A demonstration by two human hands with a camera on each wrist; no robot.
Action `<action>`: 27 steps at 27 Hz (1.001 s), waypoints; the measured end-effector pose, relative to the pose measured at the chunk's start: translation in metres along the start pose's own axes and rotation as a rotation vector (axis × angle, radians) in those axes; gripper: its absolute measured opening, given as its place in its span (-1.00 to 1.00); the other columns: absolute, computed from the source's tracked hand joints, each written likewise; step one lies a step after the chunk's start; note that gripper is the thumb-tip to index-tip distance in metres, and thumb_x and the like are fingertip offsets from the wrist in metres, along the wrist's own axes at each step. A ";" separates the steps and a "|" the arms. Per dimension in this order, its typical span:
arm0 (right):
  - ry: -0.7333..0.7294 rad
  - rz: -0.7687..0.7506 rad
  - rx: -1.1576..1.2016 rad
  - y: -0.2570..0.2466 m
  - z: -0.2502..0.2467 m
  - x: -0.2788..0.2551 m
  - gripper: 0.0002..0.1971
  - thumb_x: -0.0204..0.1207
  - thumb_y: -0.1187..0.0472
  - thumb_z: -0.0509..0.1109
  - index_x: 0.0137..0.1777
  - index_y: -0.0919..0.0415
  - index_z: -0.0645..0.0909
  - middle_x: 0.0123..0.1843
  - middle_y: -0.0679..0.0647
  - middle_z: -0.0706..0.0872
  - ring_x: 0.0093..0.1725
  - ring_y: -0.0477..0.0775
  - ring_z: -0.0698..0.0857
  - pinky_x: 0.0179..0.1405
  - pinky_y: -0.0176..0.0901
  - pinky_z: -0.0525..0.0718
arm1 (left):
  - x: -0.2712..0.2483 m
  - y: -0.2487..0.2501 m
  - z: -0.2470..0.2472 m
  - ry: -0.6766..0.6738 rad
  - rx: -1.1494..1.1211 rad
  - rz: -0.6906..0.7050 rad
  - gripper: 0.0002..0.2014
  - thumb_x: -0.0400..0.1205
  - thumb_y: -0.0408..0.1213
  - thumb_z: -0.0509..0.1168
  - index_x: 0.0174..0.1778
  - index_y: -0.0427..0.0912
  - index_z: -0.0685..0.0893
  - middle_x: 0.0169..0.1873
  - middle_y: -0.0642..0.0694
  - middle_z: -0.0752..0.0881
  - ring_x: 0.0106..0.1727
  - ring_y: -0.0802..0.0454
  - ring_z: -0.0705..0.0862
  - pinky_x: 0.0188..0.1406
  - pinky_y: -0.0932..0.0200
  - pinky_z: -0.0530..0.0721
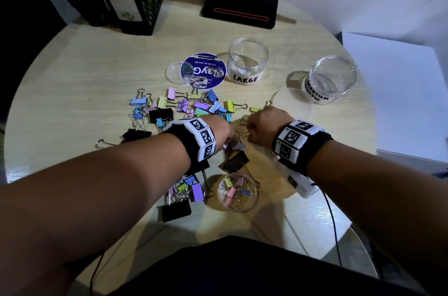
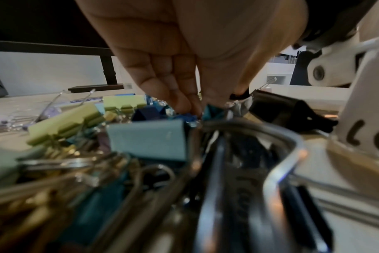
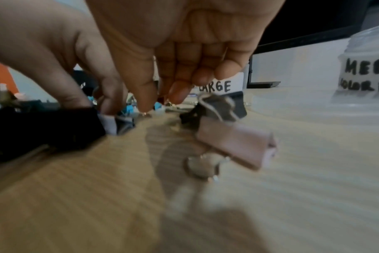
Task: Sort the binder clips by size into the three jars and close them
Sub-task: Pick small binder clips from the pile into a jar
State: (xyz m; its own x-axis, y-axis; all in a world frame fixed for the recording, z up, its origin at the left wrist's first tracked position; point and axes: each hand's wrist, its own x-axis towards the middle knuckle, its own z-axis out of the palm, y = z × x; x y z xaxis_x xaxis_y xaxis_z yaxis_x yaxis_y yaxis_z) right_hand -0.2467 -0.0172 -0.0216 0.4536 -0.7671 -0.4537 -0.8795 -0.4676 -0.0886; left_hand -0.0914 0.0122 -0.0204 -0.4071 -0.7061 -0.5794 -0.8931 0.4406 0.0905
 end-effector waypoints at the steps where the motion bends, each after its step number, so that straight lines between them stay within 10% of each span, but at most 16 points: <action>1: 0.026 0.004 0.029 0.000 -0.003 -0.005 -0.79 0.43 0.00 0.37 0.02 0.03 0.63 0.00 0.10 0.70 0.07 0.15 0.60 -0.04 -0.09 0.60 | 0.000 0.000 0.000 0.003 0.008 -0.009 -0.80 0.60 -0.35 0.25 0.11 -0.12 0.66 -0.05 -0.15 0.68 -0.05 -0.17 0.64 -0.26 0.14 0.50; 8: 0.007 -0.131 0.134 -0.025 -0.010 -0.059 -0.78 0.37 -0.14 0.43 -0.12 -0.04 0.66 -0.16 -0.03 0.70 -0.11 0.04 0.63 -0.12 -0.08 0.66 | -0.011 0.011 -0.006 0.012 0.069 -0.069 -0.87 0.61 -0.19 0.25 0.03 -0.05 0.63 -0.10 -0.06 0.65 -0.16 -0.09 0.56 -0.21 0.12 0.54; 16: 0.023 -0.148 0.246 -0.029 0.001 -0.091 -0.62 0.45 -0.13 0.38 0.25 -0.10 0.58 0.07 -0.07 0.70 0.08 0.02 0.64 -0.05 -0.18 0.56 | -0.076 0.025 -0.005 0.413 -0.454 -0.060 -0.92 0.54 -0.04 0.36 -0.14 0.08 0.70 -0.34 0.24 0.58 -0.17 0.21 0.58 -0.16 0.27 0.51; 27: -0.049 0.025 0.289 -0.039 0.033 -0.080 -0.75 0.47 0.05 0.36 0.13 0.01 0.66 0.03 0.02 0.76 0.04 0.04 0.66 -0.05 -0.22 0.56 | -0.088 0.044 0.050 0.281 -0.268 0.027 -0.73 0.60 0.02 0.27 0.17 0.07 0.65 0.08 0.08 0.66 0.19 0.04 0.50 0.23 0.07 0.49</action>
State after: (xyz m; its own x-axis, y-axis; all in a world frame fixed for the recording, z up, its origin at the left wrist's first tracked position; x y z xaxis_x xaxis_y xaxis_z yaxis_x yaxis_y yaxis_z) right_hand -0.2533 0.0770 -0.0114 0.4301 -0.7514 -0.5004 -0.8980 -0.2989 -0.3230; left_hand -0.0856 0.1217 -0.0055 -0.4343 -0.8370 -0.3328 -0.8846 0.3267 0.3328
